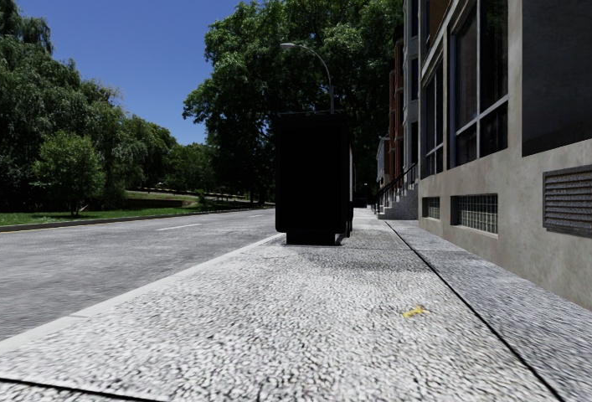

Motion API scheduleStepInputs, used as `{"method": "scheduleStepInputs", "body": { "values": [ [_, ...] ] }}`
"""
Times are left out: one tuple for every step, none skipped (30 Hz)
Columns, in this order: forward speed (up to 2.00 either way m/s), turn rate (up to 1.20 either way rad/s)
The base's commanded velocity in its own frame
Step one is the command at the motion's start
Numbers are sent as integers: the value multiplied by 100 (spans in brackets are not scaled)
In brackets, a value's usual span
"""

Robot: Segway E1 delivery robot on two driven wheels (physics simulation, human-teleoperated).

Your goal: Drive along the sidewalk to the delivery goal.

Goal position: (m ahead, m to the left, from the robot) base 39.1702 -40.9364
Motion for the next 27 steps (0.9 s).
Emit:
{"method": "scheduleStepInputs", "body": {
  "values": [
    [0, 0],
    [0, 0],
    [0, 0],
    [0, 0],
    [0, 0],
    [0, 0],
    [0, 0],
    [0, 0],
    [0, 0],
    [0, 0],
    [0, 0],
    [0, 0],
    [0, 0],
    [0, 0],
    [0, 0],
    [0, 0],
    [0, 0],
    [0, 0],
    [0, 0],
    [0, 0],
    [0, 0],
    [0, 0],
    [0, 0],
    [0, 0],
    [0, 0],
    [0, 0],
    [0, 0]
  ]
}}
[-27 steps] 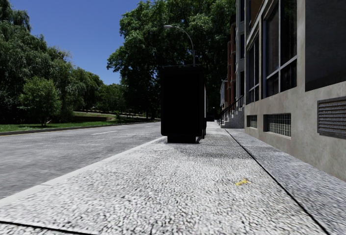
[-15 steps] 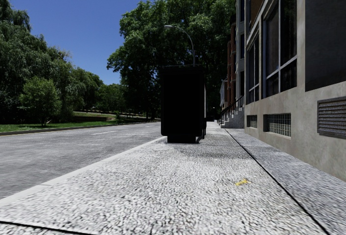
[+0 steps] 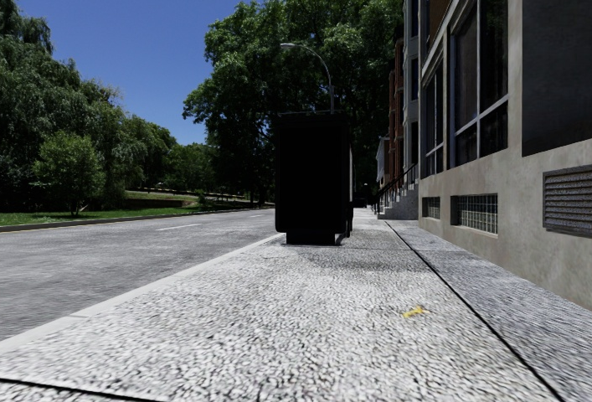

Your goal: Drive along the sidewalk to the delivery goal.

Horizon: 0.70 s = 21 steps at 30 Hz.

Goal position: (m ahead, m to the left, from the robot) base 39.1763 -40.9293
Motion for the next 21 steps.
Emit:
{"method": "scheduleStepInputs", "body": {
  "values": [
    [0, 0],
    [0, 0],
    [0, 0],
    [121, 0],
    [121, 0],
    [166, 0],
    [177, 0],
    [185, 0],
    [185, 0],
    [200, 0],
    [200, 0],
    [200, 0],
    [200, 0],
    [200, 0],
    [200, 0],
    [200, 0],
    [200, -29],
    [200, -50],
    [200, -50],
    [200, -70],
    [200, -80]
  ]
}}
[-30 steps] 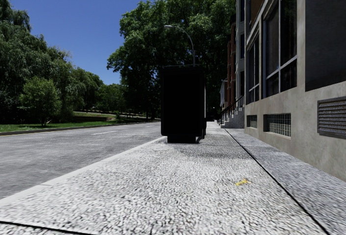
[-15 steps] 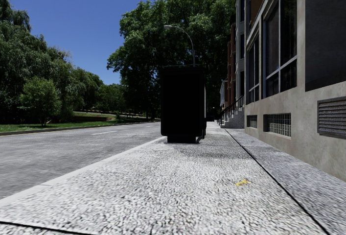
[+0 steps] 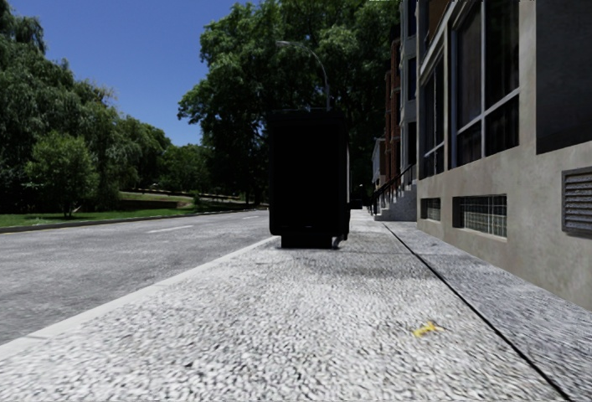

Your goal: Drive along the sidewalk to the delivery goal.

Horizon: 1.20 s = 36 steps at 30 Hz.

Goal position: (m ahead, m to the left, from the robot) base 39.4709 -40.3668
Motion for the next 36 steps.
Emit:
{"method": "scheduleStepInputs", "body": {
  "values": [
    [200, -80],
    [200, -80],
    [200, -80],
    [200, -80],
    [200, -68],
    [200, -45],
    [200, -36],
    [200, -36],
    [200, -33],
    [200, -33],
    [200, -33],
    [200, -33],
    [200, -33],
    [200, 0],
    [200, 0],
    [200, 0],
    [200, 0],
    [200, 0],
    [200, 0],
    [200, 0],
    [200, 0],
    [200, 0],
    [200, 0],
    [200, 0],
    [200, 0],
    [200, 0],
    [200, 0],
    [200, 0],
    [200, -41],
    [200, -86],
    [200, -120],
    [200, -120],
    [200, -120],
    [200, -120],
    [200, -120],
    [200, -19]
  ]
}}
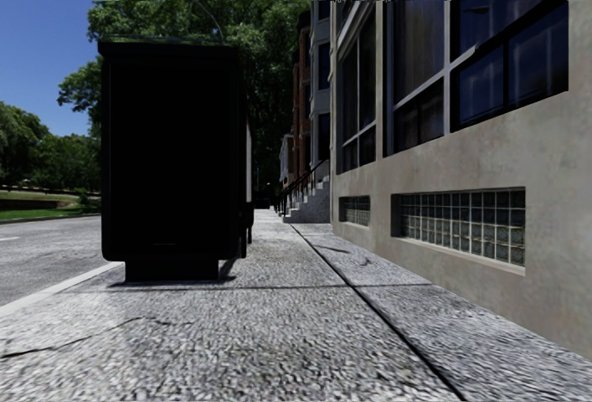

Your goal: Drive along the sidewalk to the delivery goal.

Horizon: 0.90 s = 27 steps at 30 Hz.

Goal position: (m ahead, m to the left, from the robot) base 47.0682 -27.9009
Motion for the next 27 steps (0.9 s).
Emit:
{"method": "scheduleStepInputs", "body": {
  "values": [
    [200, -2],
    [200, 0],
    [200, 0],
    [200, 0],
    [200, 0],
    [200, 0],
    [200, 0],
    [200, 0],
    [200, 0],
    [200, 0],
    [200, 0],
    [200, 0],
    [200, 0],
    [200, 0],
    [200, 0],
    [200, 0],
    [200, -48],
    [200, -48],
    [200, -95],
    [200, -120],
    [200, -120],
    [200, -87],
    [200, -87],
    [200, 0],
    [200, 0],
    [200, 0],
    [200, 0]
  ]
}}
